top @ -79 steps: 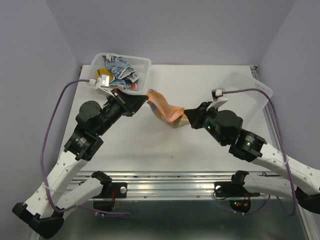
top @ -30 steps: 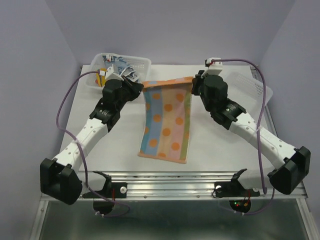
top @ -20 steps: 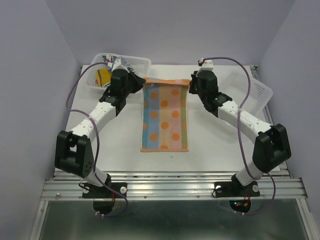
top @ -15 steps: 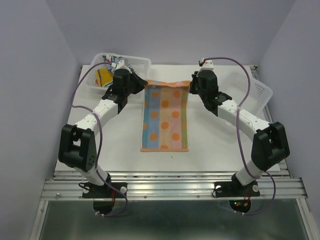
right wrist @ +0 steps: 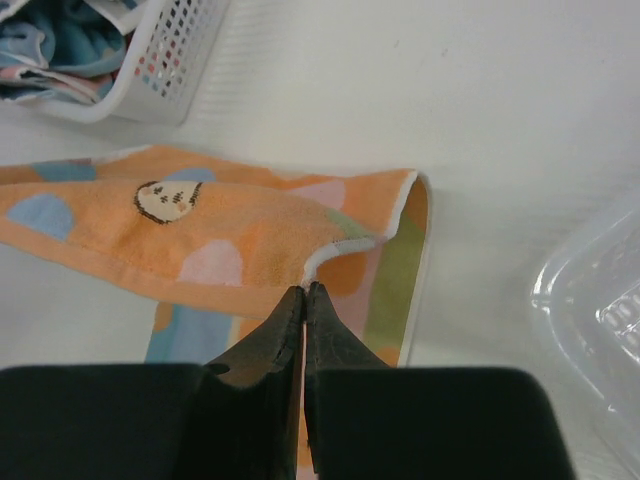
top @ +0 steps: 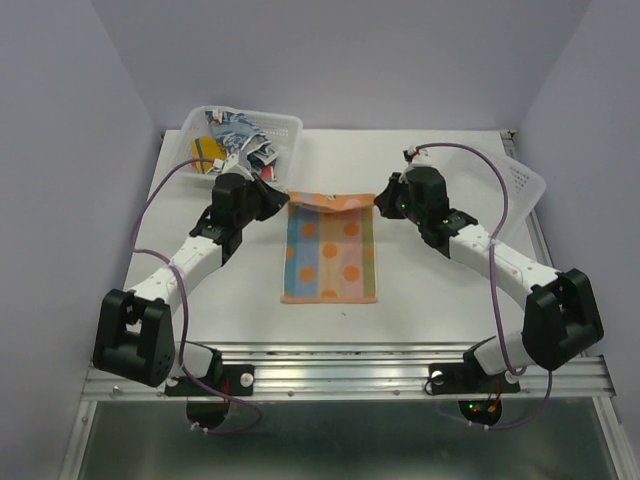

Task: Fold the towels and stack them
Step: Fold the towel

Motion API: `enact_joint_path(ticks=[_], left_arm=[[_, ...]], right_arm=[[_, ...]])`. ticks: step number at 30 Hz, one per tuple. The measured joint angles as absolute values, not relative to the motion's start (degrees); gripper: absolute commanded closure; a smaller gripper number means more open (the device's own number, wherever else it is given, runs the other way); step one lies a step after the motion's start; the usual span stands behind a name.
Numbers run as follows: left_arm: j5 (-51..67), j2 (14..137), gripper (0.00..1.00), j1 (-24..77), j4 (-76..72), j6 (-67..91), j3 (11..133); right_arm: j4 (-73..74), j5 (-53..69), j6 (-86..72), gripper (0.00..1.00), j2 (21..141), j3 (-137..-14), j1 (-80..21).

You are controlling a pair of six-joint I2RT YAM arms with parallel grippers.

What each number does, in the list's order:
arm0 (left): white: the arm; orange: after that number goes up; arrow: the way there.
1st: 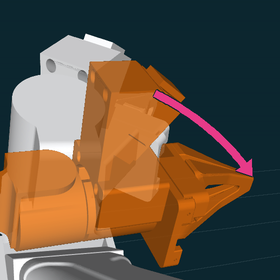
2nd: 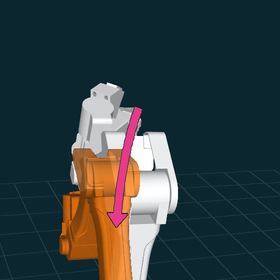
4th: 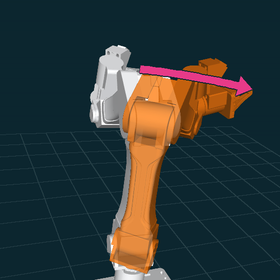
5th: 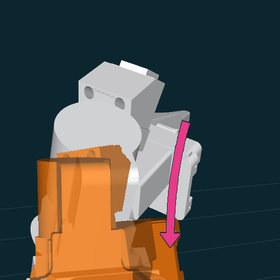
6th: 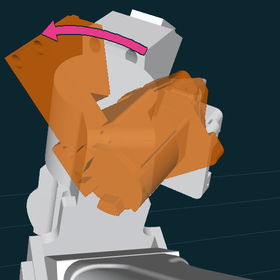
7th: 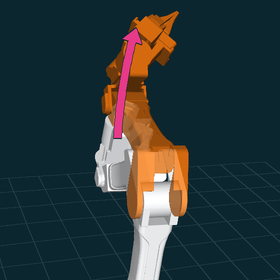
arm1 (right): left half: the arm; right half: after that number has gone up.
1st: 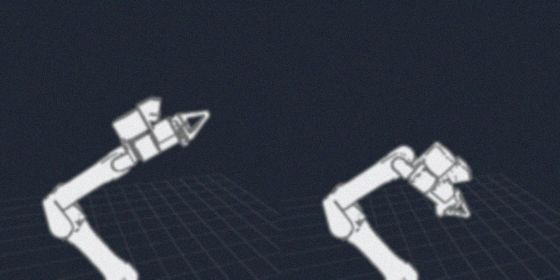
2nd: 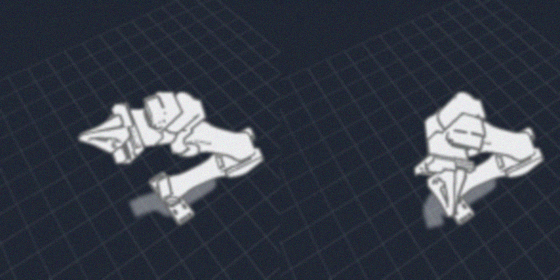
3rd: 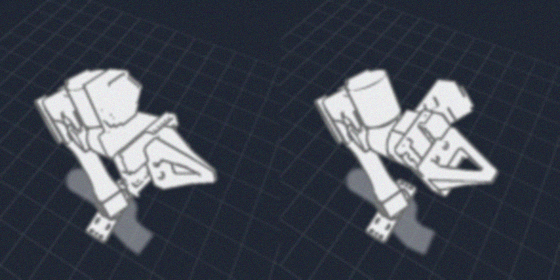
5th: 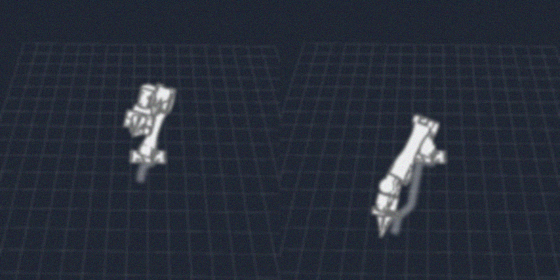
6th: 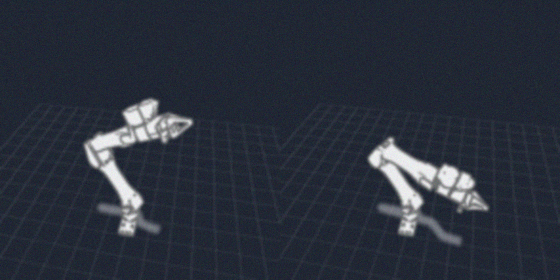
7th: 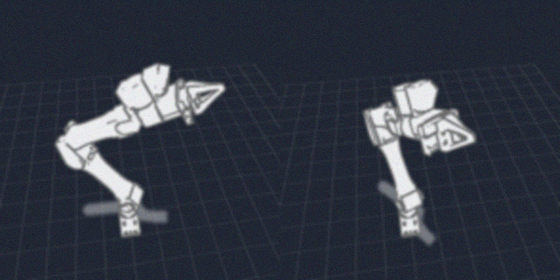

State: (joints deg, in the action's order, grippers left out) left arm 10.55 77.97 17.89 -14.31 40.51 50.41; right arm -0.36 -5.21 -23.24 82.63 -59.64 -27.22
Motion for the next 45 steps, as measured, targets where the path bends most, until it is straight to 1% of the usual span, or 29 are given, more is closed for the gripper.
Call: enact_joint_path(ticks=[7, 16, 20, 27, 36, 40, 45], left_arm=[[12.4, 73.1, 1.00, 18.0, -15.6, 42.1, 39.9], [12.7, 60.6, 1.00, 19.9, -16.4, 45.7, 26.5], [12.7, 57.8, 1.00, 21.2, -16.7, 47.1, 22.8], [13.8, 54.7, 1.00, 22.8, -16.4, 48.5, 18.6], [13.9, 48.6, 1.00, 23.2, -11.6, 48.7, 18.4], [13.9, 48.2, 1.00, 23.3, -10.6, 48.8, 17.8], [14.2, 49.1, 1.00, 23.6, -9.8, 49.0, 14.1]], right_arm=[[1.5, -0.4, -27.6, 0.99, 76.3, -49.7, -29.3], [3.1, 0.0, -32.1, 0.99, 68.0, -41.0, -35.2], [3.6, -0.3, -33.6, 0.99, 66.2, -38.1, -36.9], [5.7, -1.8, -35.2, 0.99, 62.6, -36.5, -37.7], [6.9, -1.6, -35.2, 0.99, 59.6, -36.3, -37.9], [5.8, -0.1, -35.9, 0.99, 59.6, -33.2, -37.9], [5.1, 1.9, -36.9, 0.99, 61.1, -28.9, -38.0]])
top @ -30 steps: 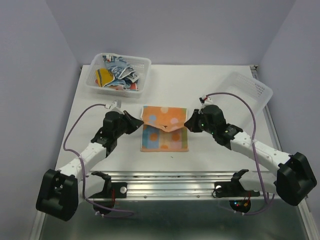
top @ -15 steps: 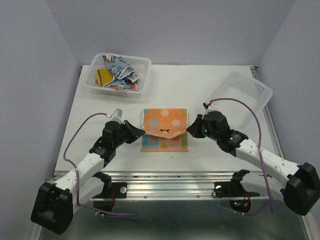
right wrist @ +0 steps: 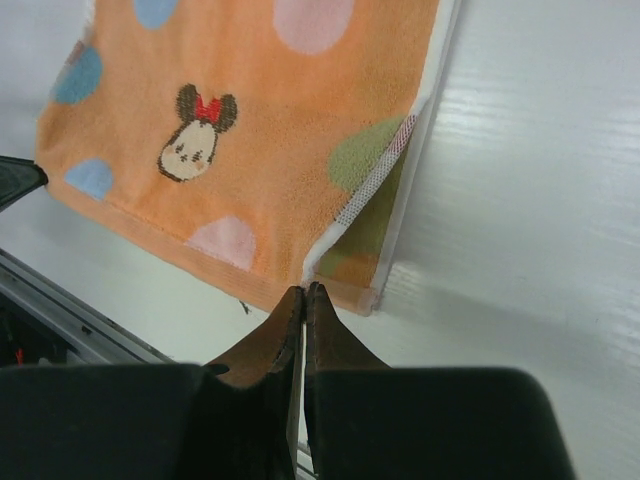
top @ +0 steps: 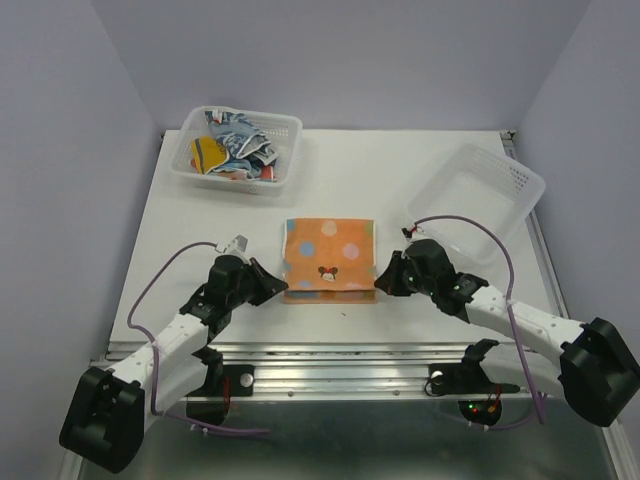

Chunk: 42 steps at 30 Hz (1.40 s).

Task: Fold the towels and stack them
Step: Fold the towel

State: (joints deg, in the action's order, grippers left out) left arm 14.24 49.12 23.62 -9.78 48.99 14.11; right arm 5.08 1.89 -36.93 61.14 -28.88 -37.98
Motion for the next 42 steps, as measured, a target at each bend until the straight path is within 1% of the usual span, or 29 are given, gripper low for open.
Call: enact_joint_path(ticks=[1, 2, 3, 4, 5, 6, 7, 8, 9, 10, 11, 12, 13, 14, 15, 16, 17, 18, 21, 25, 30, 33, 37, 39, 40, 41, 42], left_arm=[[14.4, 49.4, 1.00, 23.7, -9.7, 49.0, 13.6], [14.6, 49.6, 0.95, 23.8, -9.2, 49.0, 13.0], [14.8, 49.7, 0.90, 23.9, -8.9, 49.0, 12.6], [15.0, 49.7, 0.87, 24.0, -8.7, 49.1, 12.2], [15.2, 49.7, 0.74, 24.1, -8.6, 49.2, 12.0], [15.3, 49.7, 0.63, 24.2, -8.4, 49.1, 11.8], [15.4, 49.6, 0.54, 24.4, -8.1, 49.3, 11.7], [15.4, 49.4, 0.37, 24.4, -7.7, 49.4, 11.7], [15.4, 49.0, 0.28, 24.4, -7.1, 49.2, 11.6], [15.5, 48.3, 0.22, 24.4, -6.4, 49.5, 11.6], [15.4, 47.7, 0.09, 24.4, -5.9, 49.7, 11.6], [15.3, 47.0, 0.07, 24.4, -5.3, 49.4, 11.6], [15.4, 46.2, 0.06, 24.4, -4.8, 49.6, 11.6], [15.2, 45.1, 0.02, 24.4, -4.1, 49.4, 11.6], [15.2, 44.4, 0.01, 24.4, -3.5, 49.3, 11.6], [14.5, 43.5, 0.01, 24.4, -2.3, 49.1, 12.0], [14.2, 43.2, 0.01, 24.4, -1.9, 49.0, 12.2], [13.3, 42.9, 0.01, 24.4, -1.2, 48.8, 13.0], [10.6, 44.8, 0.01, 24.4, 0.4, 47.5, 16.5], [6.4, 52.5, 0.01, 24.4, 0.6, 44.2, 25.1], [3.0, 66.0, 0.01, 24.3, -1.1, 38.8, 35.5], [2.3, 72.2, 0.02, 23.7, -1.3, 36.8, 39.3], [0.8, 79.9, 0.07, 22.8, -1.4, 34.9, 43.4], [0.0, 82.4, 0.11, 22.6, -1.5, 34.5, 44.9], [-0.3, 83.6, 0.12, 22.4, -1.6, 34.2, 45.7], [-0.7, 85.0, 0.14, 22.3, -1.8, 34.0, 46.7], [-0.9, 86.4, 0.15, 22.3, -2.0, 33.8, 47.7]], right_arm=[[4.9, 2.2, -37.2, 0.99, 61.5, -28.4, -38.0], [4.3, 2.7, -37.6, 0.98, 61.9, -27.5, -38.0], [3.8, 3.1, -37.9, 0.91, 62.2, -26.7, -38.0], [3.4, 3.6, -38.1, 0.87, 62.4, -26.1, -38.0], [3.1, 3.9, -38.4, 0.81, 62.5, -25.6, -38.0], [2.9, 4.3, -38.6, 0.67, 62.6, -25.3, -38.0], [2.7, 4.6, -38.8, 0.63, 62.7, -24.9, -38.0], [2.5, 5.0, -39.1, 0.59, 62.7, -24.7, -38.0], [2.3, 5.3, -39.2, 0.55, 62.6, -24.5, -38.0], [2.3, 5.8, -39.3, 0.49, 62.5, -24.5, -38.0], [2.3, 6.1, -39.3, 0.46, 62.4, -24.5, -38.0], [2.3, 6.3, -39.2, 0.42, 62.0, -24.5, -38.0], [2.3, 6.4, -39.1, 0.39, 61.4, -24.5, -38.0], [2.5, 6.6, -38.9, 0.37, 60.6, -24.5, -38.0], [2.5, 6.7, -38.7, 0.33, 60.1, -24.5, -38.0], [2.9, 6.8, -38.3, 0.21, 59.4, -24.6, -38.0], [3.1, 6.8, -37.7, 0.11, 58.7, -24.7, -38.1], [3.2, 6.7, -37.0, 0.00, 58.4, -24.8, -38.1], [5.9, 5.7, -34.8, 0.00, 59.1, -27.5, -38.3], [8.0, 2.7, -31.1, 0.00, 63.5, -35.5, -38.3], [8.7, -6.0, -28.2, 0.00, 74.0, -46.9, -38.3], [10.0, -11.1, -26.8, 0.00, 81.3, -52.8, -38.2], [12.0, -14.8, -24.8, 0.00, 89.6, -58.5, -36.3], [12.7, -15.2, -23.6, 0.03, 92.6, -60.5, -34.6], [13.0, -15.2, -22.9, 0.08, 93.9, -61.4, -33.7], [13.1, -15.2, -21.9, 0.10, 95.4, -62.4, -32.7], [13.4, -15.2, -21.0, 0.15, 96.7, -63.5, -32.0]])
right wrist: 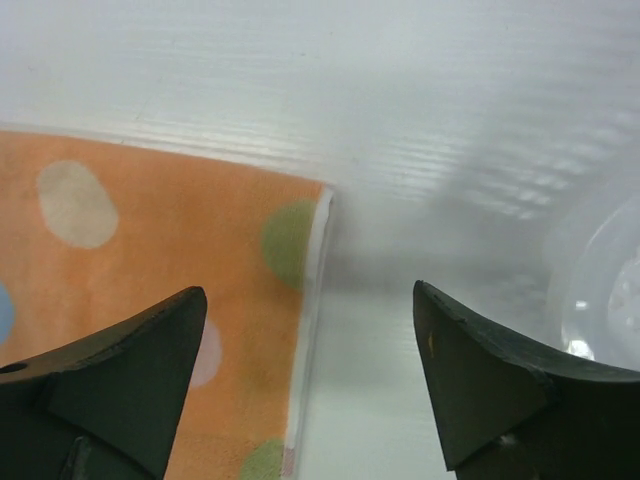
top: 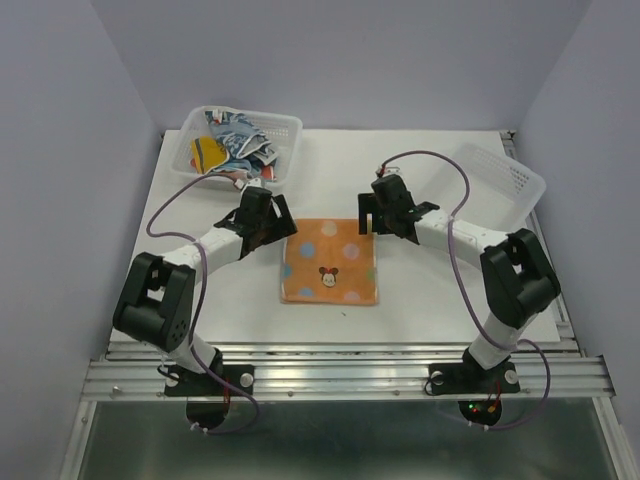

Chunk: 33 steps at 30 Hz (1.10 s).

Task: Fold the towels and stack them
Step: Fold the towel

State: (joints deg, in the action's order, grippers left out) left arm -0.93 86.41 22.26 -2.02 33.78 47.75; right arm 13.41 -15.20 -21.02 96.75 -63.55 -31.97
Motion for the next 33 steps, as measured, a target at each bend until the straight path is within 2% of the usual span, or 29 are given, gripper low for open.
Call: enact_joint_path(ticks=[3, 5, 6, 7, 8, 14, 21, 28, 31, 32, 33], left_arm=[[-1.2, 90.5, 0.22, 22.0, -2.7, 33.1, 50.8], [-1.2, 93.5, 0.28, 22.0, -3.3, 32.8, 52.8], [-1.3, 94.1, 0.28, 22.0, -3.4, 32.8, 53.1], [-1.3, 95.5, 0.30, 22.0, -3.6, 32.6, 53.8], [-1.3, 96.4, 0.34, 21.9, -3.6, 32.5, 54.3], [-1.9, 99.8, 0.41, 21.5, -3.6, 32.4, 55.7], [-2.3, 103.2, 0.49, 21.2, -3.6, 32.4, 58.8], [-2.6, 104.4, 0.51, 21.1, -3.6, 32.5, 59.7], [-2.8, 104.9, 0.60, 21.1, -3.7, 32.7, 60.2], [-2.9, 105.1, 0.67, 21.1, -3.6, 32.8, 60.4], [-3.0, 105.3, 0.71, 21.1, -3.6, 32.9, 60.6]], right_arm=[[13.4, -14.6, -18.6, 0.21, 99.9, -65.9, -30.4], [13.6, -14.1, -17.2, 0.37, 101.8, -67.4, -30.0], [13.7, -13.5, -16.4, 0.37, 102.8, -68.2, -29.6], [13.6, -13.0, -15.9, 0.43, 103.6, -68.9, -29.3], [13.6, -12.7, -15.4, 0.46, 104.3, -69.4, -29.1], [13.4, -9.7, -13.3, 0.56, 107.2, -70.8, -27.6], [13.0, -7.5, -12.1, 0.65, 110.0, -72.0, -26.7], [12.7, -7.0, -11.5, 0.65, 111.9, -72.7, -26.6], [12.5, -6.8, -11.1, 0.65, 111.9, -72.7, -26.6], [12.4, -6.7, -11.0, 0.65, 111.9, -72.7, -26.6], [12.4, -6.6, -10.7, 0.65, 111.9, -72.7, -26.6]])
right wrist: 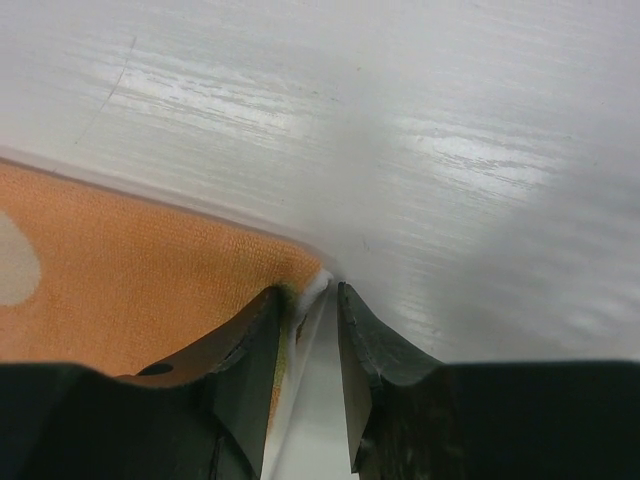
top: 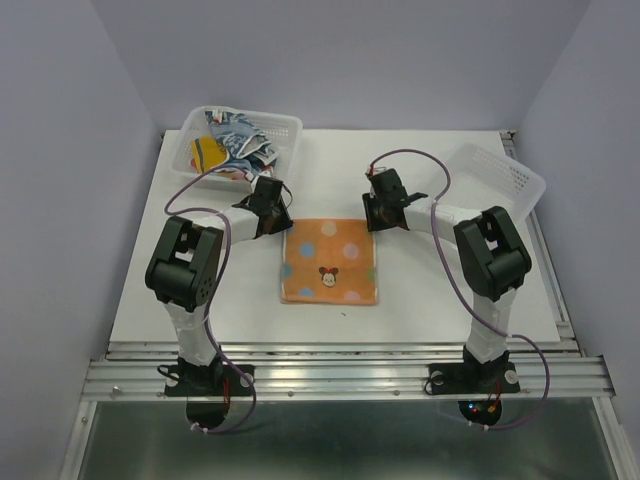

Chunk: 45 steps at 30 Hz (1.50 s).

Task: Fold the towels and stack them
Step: Fold the towel

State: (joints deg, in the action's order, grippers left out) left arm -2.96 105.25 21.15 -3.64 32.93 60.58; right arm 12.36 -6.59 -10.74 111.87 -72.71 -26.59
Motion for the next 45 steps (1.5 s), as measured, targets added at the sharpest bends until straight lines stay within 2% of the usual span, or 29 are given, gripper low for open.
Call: enact_joint_path(ticks=[1, 2, 6, 26, 29, 31, 35, 40, 45], left_arm=[[-2.9, 105.5, 0.77, 21.1, -3.6, 32.9, 60.7], [-3.0, 105.8, 0.77, 21.1, -3.6, 33.0, 60.9], [-2.6, 106.9, 1.00, 21.1, -4.0, 32.9, 61.8], [-1.5, 105.8, 1.00, 21.0, -8.3, 32.4, 58.8], [-1.6, 105.8, 1.00, 21.0, -8.3, 32.4, 58.8], [-1.6, 105.8, 1.00, 21.0, -8.3, 32.4, 58.8], [-1.6, 104.9, 1.00, 21.0, -8.2, 32.1, 58.5], [-0.8, 101.1, 1.00, 21.0, -9.0, 31.8, 56.4], [0.9, 95.1, 1.00, 21.0, -12.3, 32.0, 51.7]], right_arm=[[12.3, -6.4, -10.6, 0.65, 111.9, -72.7, -26.6], [12.2, -6.2, -10.5, 0.64, 111.9, -72.7, -26.6], [11.4, -5.5, -10.2, 0.64, 111.9, -72.7, -26.6], [9.8, -6.3, -10.7, 0.61, 111.9, -72.7, -26.5], [9.8, -6.3, -10.9, 0.70, 112.5, -72.7, -26.3], [9.1, -6.0, -10.9, 0.82, 112.9, -72.7, -26.2], [8.6, -4.5, -10.7, 0.96, 112.9, -72.7, -26.2], [7.7, -2.7, -10.0, 0.99, 111.6, -71.1, -26.2], [6.5, 1.1, -9.7, 0.99, 105.1, -65.9, -26.2]])
